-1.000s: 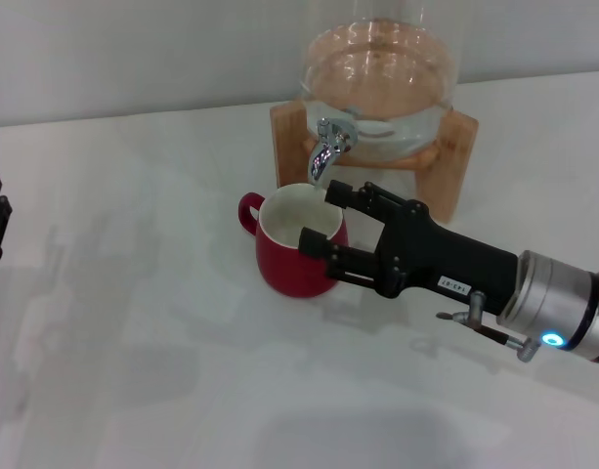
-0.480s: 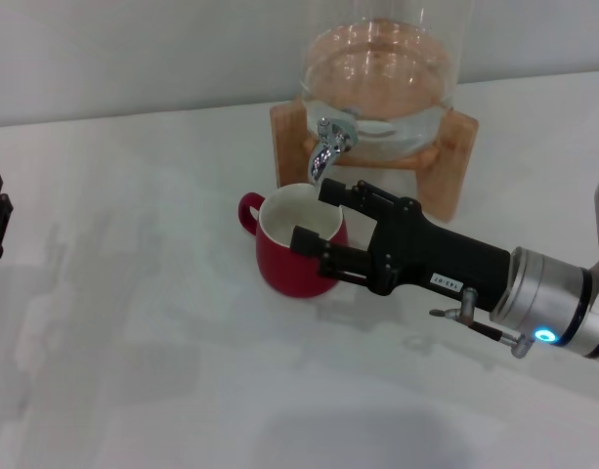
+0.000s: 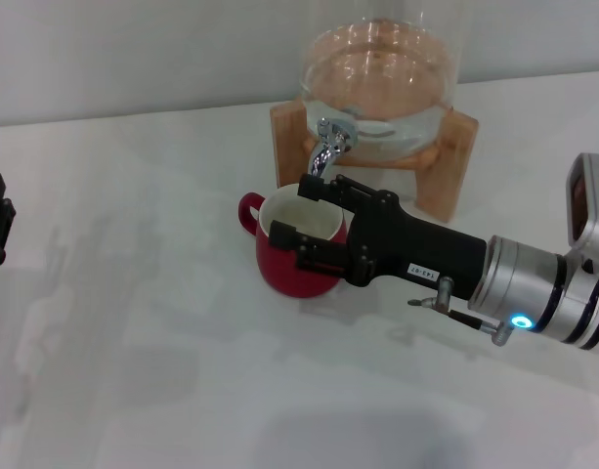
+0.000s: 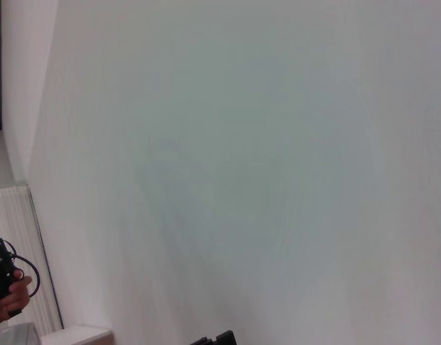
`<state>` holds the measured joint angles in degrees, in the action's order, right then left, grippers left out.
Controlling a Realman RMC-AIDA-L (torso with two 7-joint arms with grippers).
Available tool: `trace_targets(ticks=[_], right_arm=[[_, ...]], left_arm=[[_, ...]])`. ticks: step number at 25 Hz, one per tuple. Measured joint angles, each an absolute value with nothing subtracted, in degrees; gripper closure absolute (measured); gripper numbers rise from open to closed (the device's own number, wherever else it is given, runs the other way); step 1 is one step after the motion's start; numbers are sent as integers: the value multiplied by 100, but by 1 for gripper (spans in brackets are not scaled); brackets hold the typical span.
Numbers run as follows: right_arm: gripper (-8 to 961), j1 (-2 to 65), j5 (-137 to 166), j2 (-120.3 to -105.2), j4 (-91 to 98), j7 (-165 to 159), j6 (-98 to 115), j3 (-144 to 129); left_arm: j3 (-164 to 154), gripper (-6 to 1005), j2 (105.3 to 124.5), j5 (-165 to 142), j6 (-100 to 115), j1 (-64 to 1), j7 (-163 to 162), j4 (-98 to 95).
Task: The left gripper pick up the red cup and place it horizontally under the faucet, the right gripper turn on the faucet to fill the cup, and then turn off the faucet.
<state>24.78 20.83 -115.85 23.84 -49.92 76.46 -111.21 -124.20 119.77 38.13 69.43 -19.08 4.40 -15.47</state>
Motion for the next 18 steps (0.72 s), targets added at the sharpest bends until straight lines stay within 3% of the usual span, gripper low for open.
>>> trace_targets(ticks=[18], right_arm=[[109,2472,2029,-11552,2360,-4987,7630,-10919]], left_arm=[[-12419,328,11980,3788,6943,-1889,430,-1547]])
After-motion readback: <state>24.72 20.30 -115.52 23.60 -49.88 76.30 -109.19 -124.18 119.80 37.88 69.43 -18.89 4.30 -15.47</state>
